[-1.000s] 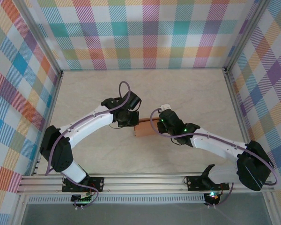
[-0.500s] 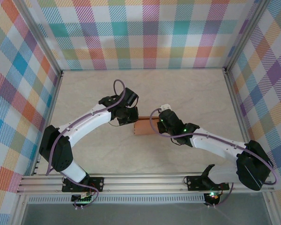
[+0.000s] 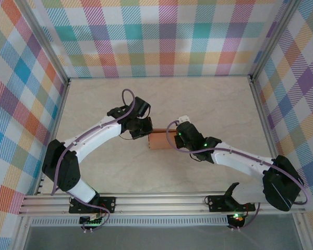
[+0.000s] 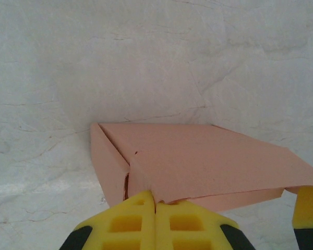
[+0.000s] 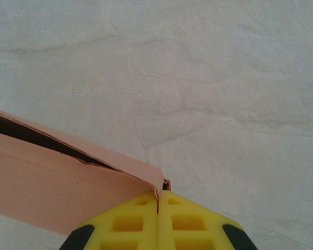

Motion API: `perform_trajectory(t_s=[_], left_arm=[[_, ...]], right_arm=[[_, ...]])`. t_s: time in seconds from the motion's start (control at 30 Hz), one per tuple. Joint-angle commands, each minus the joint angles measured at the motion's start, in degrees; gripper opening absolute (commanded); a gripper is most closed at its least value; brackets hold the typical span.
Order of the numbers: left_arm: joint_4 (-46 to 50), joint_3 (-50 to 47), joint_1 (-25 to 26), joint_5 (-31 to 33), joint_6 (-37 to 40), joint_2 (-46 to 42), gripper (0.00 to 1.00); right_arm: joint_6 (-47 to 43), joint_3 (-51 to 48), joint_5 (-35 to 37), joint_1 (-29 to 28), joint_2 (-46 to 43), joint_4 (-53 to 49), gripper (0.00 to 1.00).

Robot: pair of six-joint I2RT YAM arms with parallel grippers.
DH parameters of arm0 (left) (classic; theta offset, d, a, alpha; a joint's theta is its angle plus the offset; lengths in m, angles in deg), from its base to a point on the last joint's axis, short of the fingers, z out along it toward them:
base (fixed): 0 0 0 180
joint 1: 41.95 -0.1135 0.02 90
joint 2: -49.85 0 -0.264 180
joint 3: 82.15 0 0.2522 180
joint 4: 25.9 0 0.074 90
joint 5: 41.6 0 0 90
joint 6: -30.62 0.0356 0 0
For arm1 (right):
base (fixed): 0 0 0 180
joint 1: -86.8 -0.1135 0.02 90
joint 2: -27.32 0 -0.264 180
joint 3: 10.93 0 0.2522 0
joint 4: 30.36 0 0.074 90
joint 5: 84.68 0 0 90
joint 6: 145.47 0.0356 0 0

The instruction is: Fold the paper box

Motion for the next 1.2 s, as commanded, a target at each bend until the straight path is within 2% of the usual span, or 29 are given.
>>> perform_trajectory(t_s=[0.0,0.13,0.27,0.47,0.87,1.17], left_arm=[[-4.9,-0.9,-0.7,-4.8,-2.2,-2.0,0.00],[-4.7,-1.1,-0.8,-4.7,-1.3,-2.1,0.00],[-2.6,-1.6,-0.8,-2.1,2.5,-3.2,0.00],[-5.2,-6.4,-0.7,-1.0,8.1,-5.0,0.00],[-13.4,-14.2,1.5,2.7,11.2,-7.5,0.00],[-25.2,-24.1,3.3,5.4,10.6,-11.5,0.00]], right_arm=[[-0.5,-0.4,-3.6,-0.9,2.2,-4.3,0.00],[-0.2,-0.4,-3.7,-0.9,2.6,-4.0,0.00],[0.2,-0.8,-3.5,-0.9,2.5,-3.9,0.00],[1.0,-2.1,-3.8,-0.9,1.3,-2.1,0.00],[2.3,-5.3,-4.4,-0.9,-1.0,2.3,0.00],[0.9,-10.2,-4.7,-1.3,-2.4,9.4,0.00]])
